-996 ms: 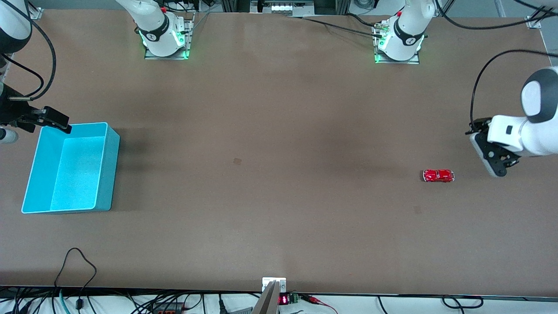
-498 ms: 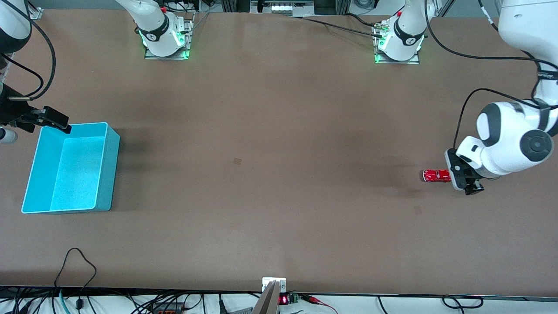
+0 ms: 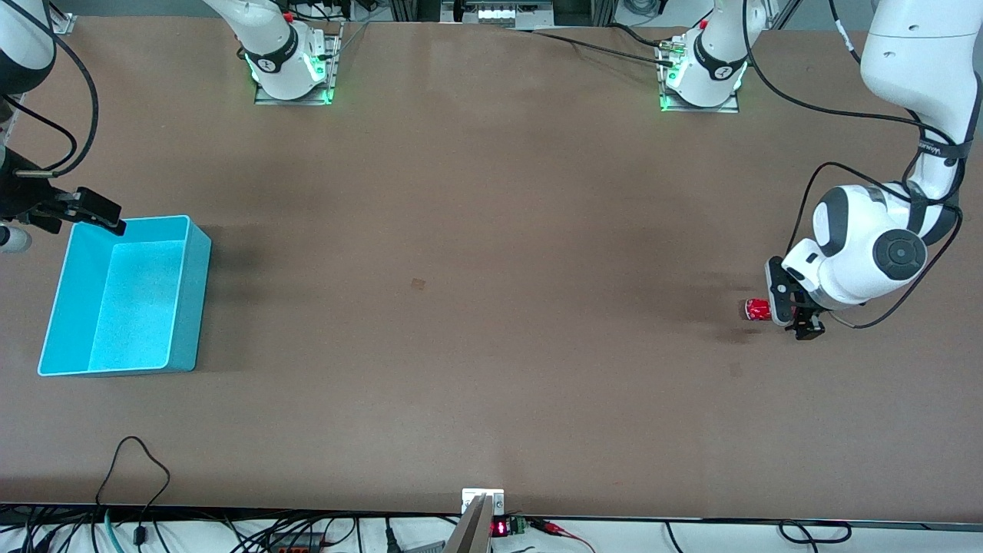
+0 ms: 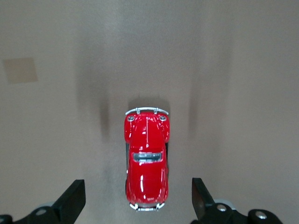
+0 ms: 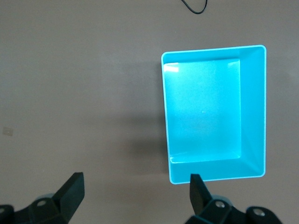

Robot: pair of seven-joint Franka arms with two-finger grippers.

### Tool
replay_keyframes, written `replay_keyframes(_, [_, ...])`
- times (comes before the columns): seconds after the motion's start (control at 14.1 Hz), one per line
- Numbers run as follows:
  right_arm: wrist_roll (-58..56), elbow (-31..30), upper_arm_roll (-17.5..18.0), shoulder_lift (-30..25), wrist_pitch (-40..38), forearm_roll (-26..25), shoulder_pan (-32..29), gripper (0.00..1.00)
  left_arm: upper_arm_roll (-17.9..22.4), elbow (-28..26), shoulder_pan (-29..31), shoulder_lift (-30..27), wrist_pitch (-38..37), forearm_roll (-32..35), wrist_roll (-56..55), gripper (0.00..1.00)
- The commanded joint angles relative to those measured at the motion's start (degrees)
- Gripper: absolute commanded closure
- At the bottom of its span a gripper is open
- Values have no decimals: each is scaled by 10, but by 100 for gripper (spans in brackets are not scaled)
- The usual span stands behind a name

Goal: Wind red beetle toy and store in blue box
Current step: 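Reach down to the red toy car and grasp it with the left gripper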

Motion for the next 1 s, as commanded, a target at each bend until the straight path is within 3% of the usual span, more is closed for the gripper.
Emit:
replay_keyframes(0.0, [-6, 3, 0, -1, -2, 5, -1, 0, -5, -8, 7, 6, 31, 10, 20, 0])
replay_keyframes(0.14, [-6, 3, 0, -1, -2, 5, -1, 0, -6, -9, 12, 9, 35, 10, 29, 3])
replay_keyframes(0.43, [-6, 3, 0, 2, -2, 5, -1, 0, -6, -46, 18, 11, 89, 10, 32, 45])
replay_keyframes(0.64, [-6, 3, 0, 2, -2, 5, -1, 0, -7, -45, 18, 11, 88, 10, 32, 65])
replay_keyframes(0.92, [-6, 3, 0, 2, -2, 5, -1, 0, -7, -45, 18, 11, 87, 9, 32, 73])
